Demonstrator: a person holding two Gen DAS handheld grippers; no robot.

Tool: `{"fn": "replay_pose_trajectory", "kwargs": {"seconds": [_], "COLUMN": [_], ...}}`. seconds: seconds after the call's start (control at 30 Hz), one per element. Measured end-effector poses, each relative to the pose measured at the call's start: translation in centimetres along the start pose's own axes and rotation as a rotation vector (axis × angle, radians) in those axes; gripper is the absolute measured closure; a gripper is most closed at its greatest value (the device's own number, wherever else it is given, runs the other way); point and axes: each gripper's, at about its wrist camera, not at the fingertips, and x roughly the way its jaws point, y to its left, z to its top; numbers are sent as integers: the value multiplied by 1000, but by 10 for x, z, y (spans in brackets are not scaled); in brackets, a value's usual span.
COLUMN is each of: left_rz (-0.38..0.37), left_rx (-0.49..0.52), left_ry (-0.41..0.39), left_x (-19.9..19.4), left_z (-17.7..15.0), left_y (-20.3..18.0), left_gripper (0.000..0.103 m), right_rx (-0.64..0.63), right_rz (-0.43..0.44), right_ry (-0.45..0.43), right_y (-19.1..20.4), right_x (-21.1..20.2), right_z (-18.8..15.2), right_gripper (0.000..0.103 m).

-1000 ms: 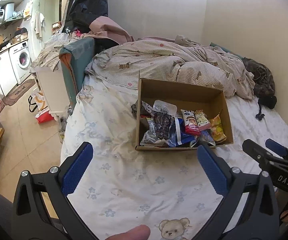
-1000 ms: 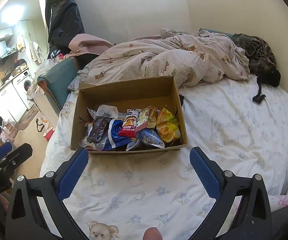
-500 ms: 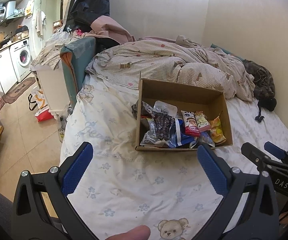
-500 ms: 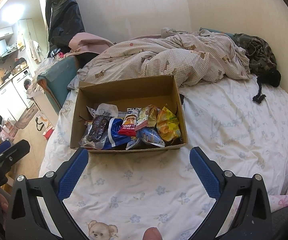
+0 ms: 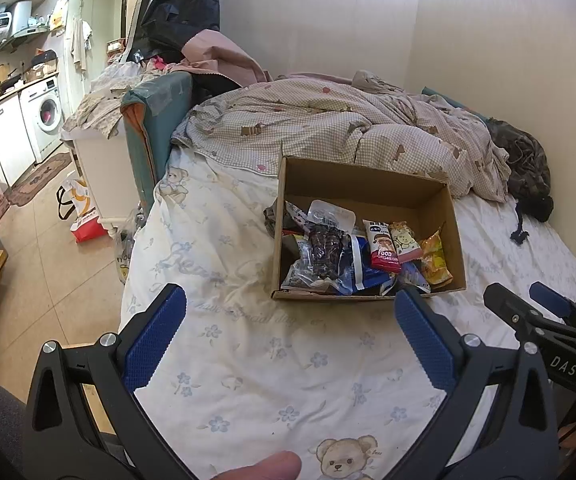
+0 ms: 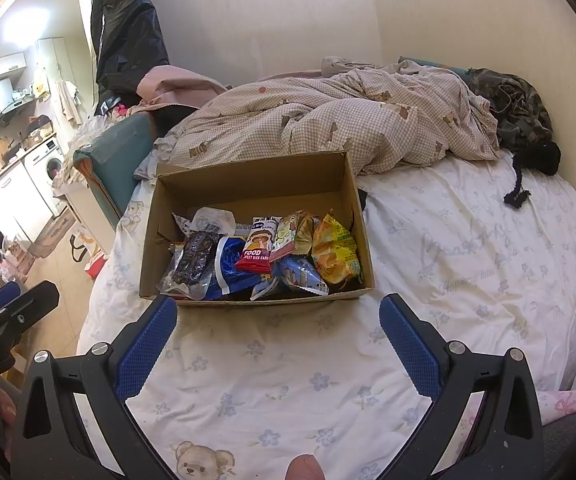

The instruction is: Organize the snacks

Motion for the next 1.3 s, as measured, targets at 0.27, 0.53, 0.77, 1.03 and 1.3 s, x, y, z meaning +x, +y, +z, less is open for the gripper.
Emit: {"fn": "replay_pose_trajectory", "kwargs": {"seconds": [0.27,0.53,0.77,1.03,1.3], "left_rz": [1,1,0,0,-7], "left_rx": [1,-2,-4,-7,-10], "left_ry": [0,4,8,9,17], "left_x": [0,0,1,2,4], "left_z": [0,-1,-2,-3,-6], "left_y": [0,0,0,1,-1], "left_gripper": [0,0,0,0,0], "right_rx": [-1,-1,-2,-6,-9], "right_rz": [-1,-1,-2,5,3], "right_ry": [-1,-4,-4,-6,-2], "right_y": [-1,-2,-2,1,3], "right_x": [0,-1,-1,-2,-1], "right_z": [0,1,1,2,1], "right_gripper": [0,0,0,0,0]}}
